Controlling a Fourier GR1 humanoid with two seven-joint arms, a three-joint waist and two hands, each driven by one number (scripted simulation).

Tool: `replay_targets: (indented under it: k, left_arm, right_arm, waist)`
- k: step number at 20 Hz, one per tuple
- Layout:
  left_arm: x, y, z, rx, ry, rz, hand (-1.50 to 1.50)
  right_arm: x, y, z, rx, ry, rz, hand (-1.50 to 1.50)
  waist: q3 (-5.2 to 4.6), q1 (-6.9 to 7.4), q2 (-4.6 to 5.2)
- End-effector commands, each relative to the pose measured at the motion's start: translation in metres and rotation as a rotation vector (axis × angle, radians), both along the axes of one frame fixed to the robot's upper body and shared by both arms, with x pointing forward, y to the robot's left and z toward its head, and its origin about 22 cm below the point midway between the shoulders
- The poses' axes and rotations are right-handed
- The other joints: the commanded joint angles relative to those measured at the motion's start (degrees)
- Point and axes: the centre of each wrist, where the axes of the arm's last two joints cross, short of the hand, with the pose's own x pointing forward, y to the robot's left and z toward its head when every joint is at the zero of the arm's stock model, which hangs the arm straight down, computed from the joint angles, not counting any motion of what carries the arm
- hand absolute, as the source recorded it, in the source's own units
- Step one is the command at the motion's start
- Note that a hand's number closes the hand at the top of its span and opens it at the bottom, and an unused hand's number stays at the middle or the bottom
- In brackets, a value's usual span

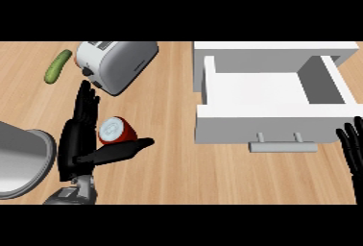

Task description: Pick up the can, place it into the drawer and close the drawer

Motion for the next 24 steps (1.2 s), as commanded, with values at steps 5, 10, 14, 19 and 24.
replay_targets:
  k: [5, 10, 14, 19, 24]
  left_arm:
    - [0.01, 0.015, -0.043, 0.005, 0.032, 0.038, -1.5]
    - [0.01, 0.024, -0.06, 0.0, 0.035, 0.061, -1.5]
    - [-0.009, 0.033, -0.073, 0.003, 0.052, 0.072, -1.5]
    - [-0.007, 0.044, -0.09, 0.013, 0.052, 0.083, -1.5]
    - [-0.005, 0.051, -0.104, 0.024, 0.053, 0.084, -1.5]
  right_arm:
    - [0.01, -0.008, -0.011, -0.02, 0.01, -0.006, -1.5]
    - [0.011, -0.008, -0.006, -0.015, -0.015, 0.017, -1.5]
    - [0.001, -0.018, -0.018, -0.016, -0.009, 0.01, -1.5]
    - [0.019, 0.004, -0.023, -0.007, -0.005, 0.004, -1.5]
    - [-0.003, -0.006, -0.013, 0.003, -0.018, 0.01, -1.5]
  waist:
    - [0.0, 0.08, 0.04]
    - [0.0, 0.09, 0.01]
    - [0.01, 0.16, -0.03]
    - [0.01, 0.24, 0.0]
    - [0.01, 0.03, -0.02]
